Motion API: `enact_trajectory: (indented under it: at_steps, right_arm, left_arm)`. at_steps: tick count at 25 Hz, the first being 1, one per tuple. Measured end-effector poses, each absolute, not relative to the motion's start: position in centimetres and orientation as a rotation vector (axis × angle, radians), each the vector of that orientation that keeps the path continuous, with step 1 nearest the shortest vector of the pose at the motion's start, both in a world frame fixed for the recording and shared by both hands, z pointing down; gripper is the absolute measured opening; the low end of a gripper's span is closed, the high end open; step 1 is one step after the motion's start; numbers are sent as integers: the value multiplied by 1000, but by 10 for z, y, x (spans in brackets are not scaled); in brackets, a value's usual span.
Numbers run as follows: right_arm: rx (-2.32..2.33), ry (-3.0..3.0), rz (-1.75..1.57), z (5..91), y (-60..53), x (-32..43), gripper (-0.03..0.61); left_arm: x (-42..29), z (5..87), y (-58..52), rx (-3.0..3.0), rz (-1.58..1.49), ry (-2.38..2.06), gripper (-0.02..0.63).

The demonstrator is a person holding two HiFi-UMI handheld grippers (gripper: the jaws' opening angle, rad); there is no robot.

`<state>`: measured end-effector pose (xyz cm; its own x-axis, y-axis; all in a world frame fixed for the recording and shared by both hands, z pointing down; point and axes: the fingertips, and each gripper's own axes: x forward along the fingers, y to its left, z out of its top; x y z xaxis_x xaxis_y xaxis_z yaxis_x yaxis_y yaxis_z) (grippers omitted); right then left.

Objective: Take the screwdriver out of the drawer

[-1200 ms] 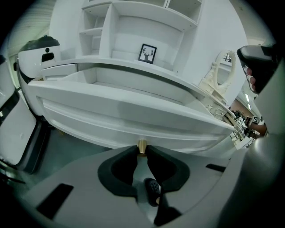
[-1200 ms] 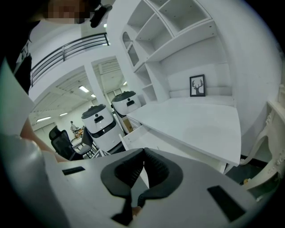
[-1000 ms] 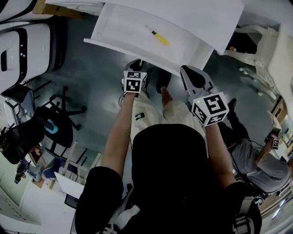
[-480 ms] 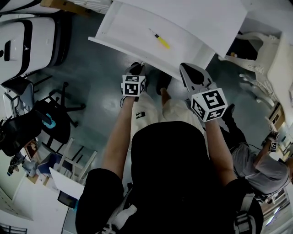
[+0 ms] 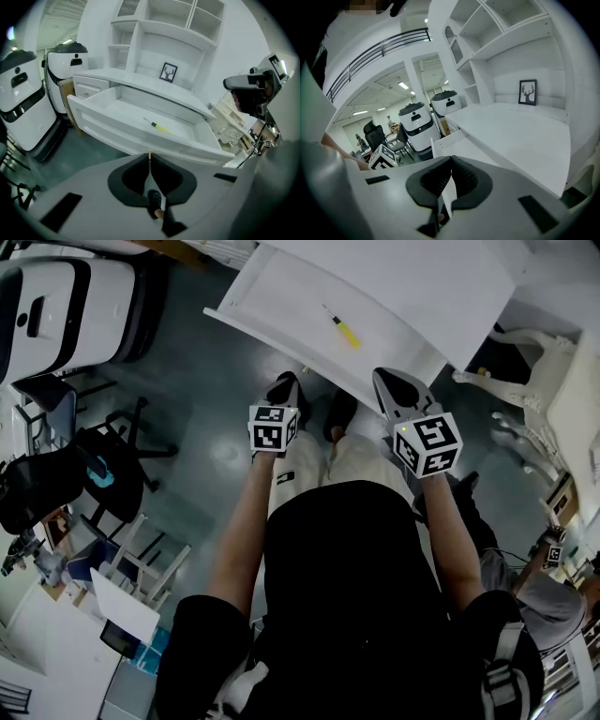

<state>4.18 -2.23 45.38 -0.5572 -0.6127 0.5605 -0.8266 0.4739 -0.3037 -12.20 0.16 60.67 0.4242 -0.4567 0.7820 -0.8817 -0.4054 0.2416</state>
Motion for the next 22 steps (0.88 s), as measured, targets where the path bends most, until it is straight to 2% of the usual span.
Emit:
enact_trajectory:
  at_steps: [13, 15, 22]
  right_arm:
    - [1131, -2270, 739, 493, -47, 36, 18]
    - [1112, -2248, 748, 506, -52, 35, 53]
    - [1060, -2179, 767, 550, -73, 31, 92]
  left_arm:
    - [-105, 522, -20, 2152, 711, -1179, 28]
    - [-100, 512, -26, 2178, 699, -1179, 29]
    - [-90, 502, -37, 2187, 665, -1172, 29]
